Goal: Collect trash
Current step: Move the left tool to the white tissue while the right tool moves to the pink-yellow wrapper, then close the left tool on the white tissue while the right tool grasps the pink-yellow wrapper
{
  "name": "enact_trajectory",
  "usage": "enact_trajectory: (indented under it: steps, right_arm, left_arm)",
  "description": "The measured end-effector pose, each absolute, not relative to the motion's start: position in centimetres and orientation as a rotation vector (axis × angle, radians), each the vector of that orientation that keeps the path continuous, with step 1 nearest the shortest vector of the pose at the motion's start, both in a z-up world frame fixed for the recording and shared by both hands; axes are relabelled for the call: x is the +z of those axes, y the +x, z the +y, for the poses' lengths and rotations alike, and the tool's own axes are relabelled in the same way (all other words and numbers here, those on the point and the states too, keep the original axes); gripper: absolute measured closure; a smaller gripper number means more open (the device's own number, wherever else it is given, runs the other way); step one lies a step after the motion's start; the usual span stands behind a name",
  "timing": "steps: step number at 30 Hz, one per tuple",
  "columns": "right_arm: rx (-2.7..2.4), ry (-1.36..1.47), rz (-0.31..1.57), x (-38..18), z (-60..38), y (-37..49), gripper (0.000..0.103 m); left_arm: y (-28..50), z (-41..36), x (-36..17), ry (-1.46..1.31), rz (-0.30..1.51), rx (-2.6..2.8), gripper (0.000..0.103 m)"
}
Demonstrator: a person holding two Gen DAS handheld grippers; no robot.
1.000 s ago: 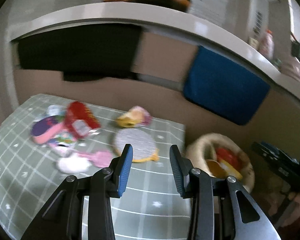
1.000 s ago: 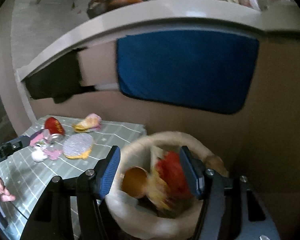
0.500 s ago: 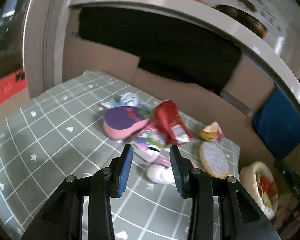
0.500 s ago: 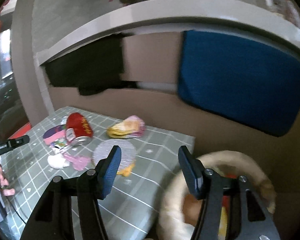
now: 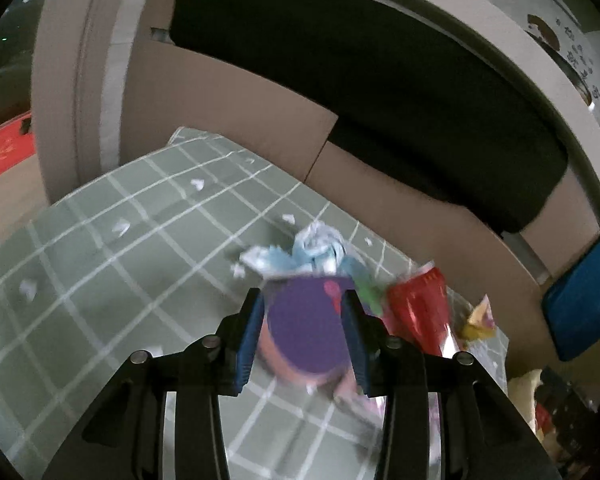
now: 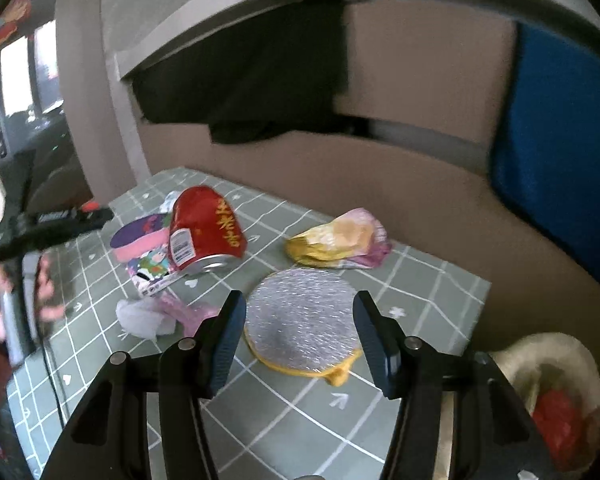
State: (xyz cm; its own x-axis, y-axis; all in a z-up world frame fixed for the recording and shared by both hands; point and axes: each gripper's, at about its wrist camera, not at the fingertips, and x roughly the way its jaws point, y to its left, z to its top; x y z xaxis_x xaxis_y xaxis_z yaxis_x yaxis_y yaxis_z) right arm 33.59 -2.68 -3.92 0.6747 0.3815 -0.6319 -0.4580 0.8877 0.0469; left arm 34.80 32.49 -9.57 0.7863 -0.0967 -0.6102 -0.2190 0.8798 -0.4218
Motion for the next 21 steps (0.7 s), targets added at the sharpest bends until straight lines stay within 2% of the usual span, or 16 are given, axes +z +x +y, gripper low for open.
enact_trajectory:
  steps: [5,8,15,21]
  right_arm:
    - [0.413,-0.093,0.692,-4.2,-2.2,36.6,0.05]
    - [0.396,-0.01,0.714,-4.2,-2.7,38.6,0.05]
    - [0.391,0.026,0.687,-4.4,-3.4,39.0,0.05]
    - [0.381,0.048,0.703,-5.8,-4.7,39.4,0.05]
  left_arm:
    - [37.4,33.0,-9.3,-0.557,0.659,0.043,0.06]
    - [39.6,31.0,-8.4,-0.446,0.634,0.018,0.059]
    - [45.7,29.4,-10.7,-0.303,0.797,0.03,0.059]
    - [45.9,29.5,-12.3,-0.266,0.811,0.118,0.059]
